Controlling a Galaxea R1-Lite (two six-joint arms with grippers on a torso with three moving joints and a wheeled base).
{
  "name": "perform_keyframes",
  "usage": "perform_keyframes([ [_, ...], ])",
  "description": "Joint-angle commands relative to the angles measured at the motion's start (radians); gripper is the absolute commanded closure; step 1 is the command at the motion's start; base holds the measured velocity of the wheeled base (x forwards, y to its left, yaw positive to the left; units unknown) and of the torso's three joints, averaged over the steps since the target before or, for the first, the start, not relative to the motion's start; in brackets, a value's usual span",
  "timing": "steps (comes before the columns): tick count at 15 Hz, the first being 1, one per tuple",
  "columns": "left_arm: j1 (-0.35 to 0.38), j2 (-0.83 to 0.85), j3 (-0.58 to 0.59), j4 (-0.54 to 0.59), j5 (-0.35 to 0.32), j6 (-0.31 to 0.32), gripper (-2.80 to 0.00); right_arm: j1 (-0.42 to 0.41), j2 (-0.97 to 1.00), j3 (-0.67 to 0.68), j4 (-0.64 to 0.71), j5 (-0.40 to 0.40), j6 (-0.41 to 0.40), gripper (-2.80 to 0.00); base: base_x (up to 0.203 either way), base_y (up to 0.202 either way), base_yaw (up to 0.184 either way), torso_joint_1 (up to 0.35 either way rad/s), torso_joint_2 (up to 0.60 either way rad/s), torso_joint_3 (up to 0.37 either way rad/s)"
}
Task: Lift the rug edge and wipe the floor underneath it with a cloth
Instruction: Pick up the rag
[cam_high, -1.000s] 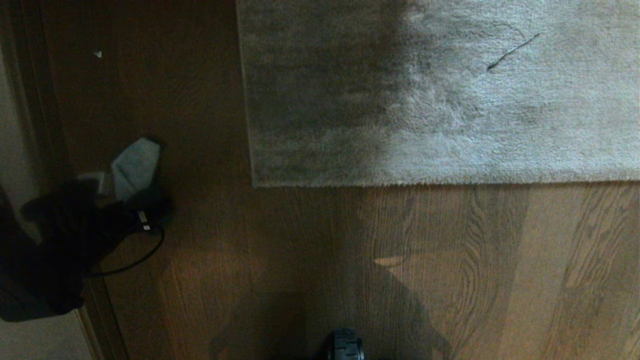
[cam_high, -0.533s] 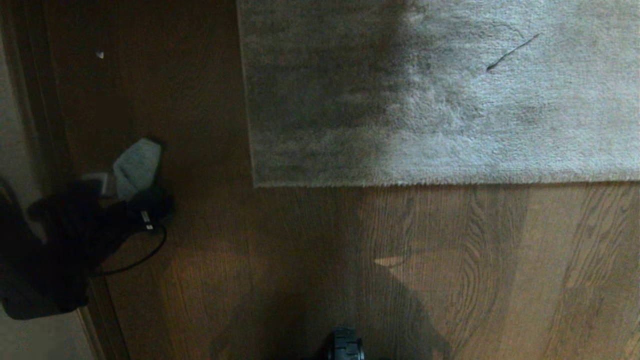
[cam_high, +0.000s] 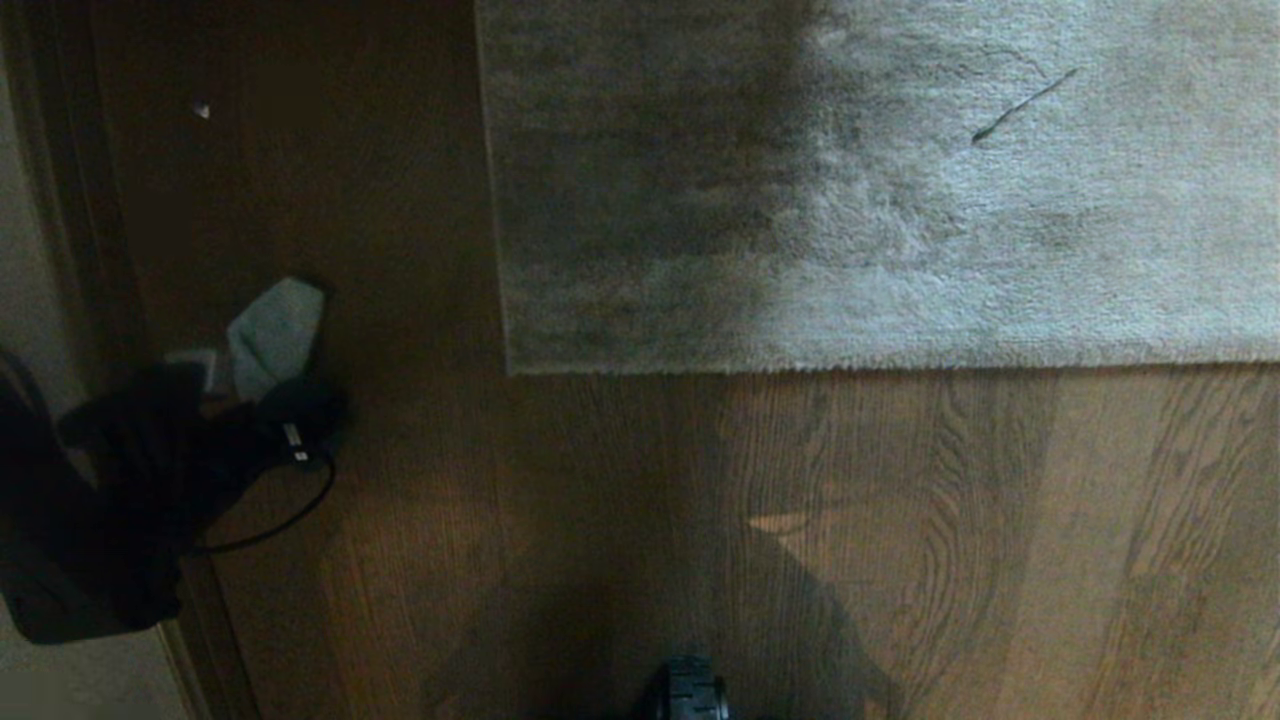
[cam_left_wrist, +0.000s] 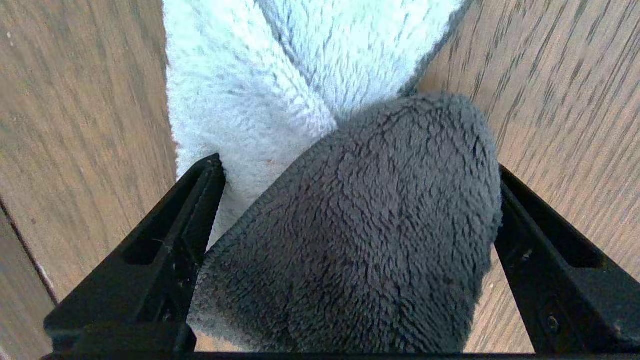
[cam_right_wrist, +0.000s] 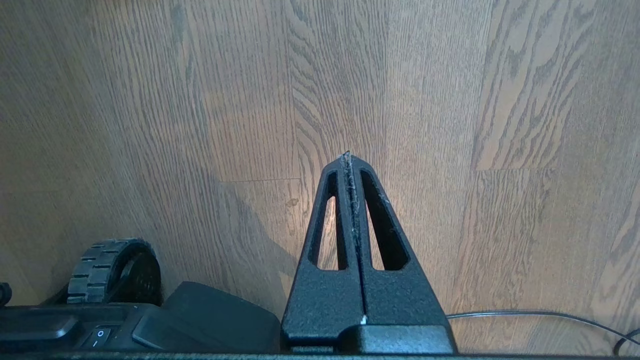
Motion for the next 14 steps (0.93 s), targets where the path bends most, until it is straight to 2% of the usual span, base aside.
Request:
perform_keyframes([
  [1, 0.001, 0.000, 0.013, -0.017, -0.001, 0.001, -2.80, 0.000, 0.000, 0.000, -0.001, 0.000, 0.001, 0.00, 0.000, 0.000, 0.000, 0.000, 0.00, 0.000],
  [8, 0.009, -0.031, 0.066, -0.049, -0.003, 0.001, -2.80, 0.000, 0.000, 0.000, -0.001, 0.000, 0.001, 0.00, 0.000, 0.000, 0.000, 0.000, 0.00, 0.000],
  [9, 0.009, -0.032, 0.068, -0.050, -0.003, 0.001, -1.65, 0.000, 0.000, 0.000, -0.001, 0.000, 0.001, 0.00, 0.000, 0.000, 0.000, 0.000, 0.00, 0.000],
  [10, 0.009, -0.036, 0.068, -0.050, -0.003, 0.001, 0.00, 0.000, 0.000, 0.000, -0.001, 0.000, 0.001, 0.00, 0.000, 0.000, 0.000, 0.000, 0.00, 0.000],
  [14, 0.009, -0.058, 0.088, -0.049, -0.003, -0.001, 0.00, 0.000, 0.000, 0.000, -0.001, 0.000, 0.001, 0.00, 0.000, 0.000, 0.000, 0.000, 0.00, 0.000],
])
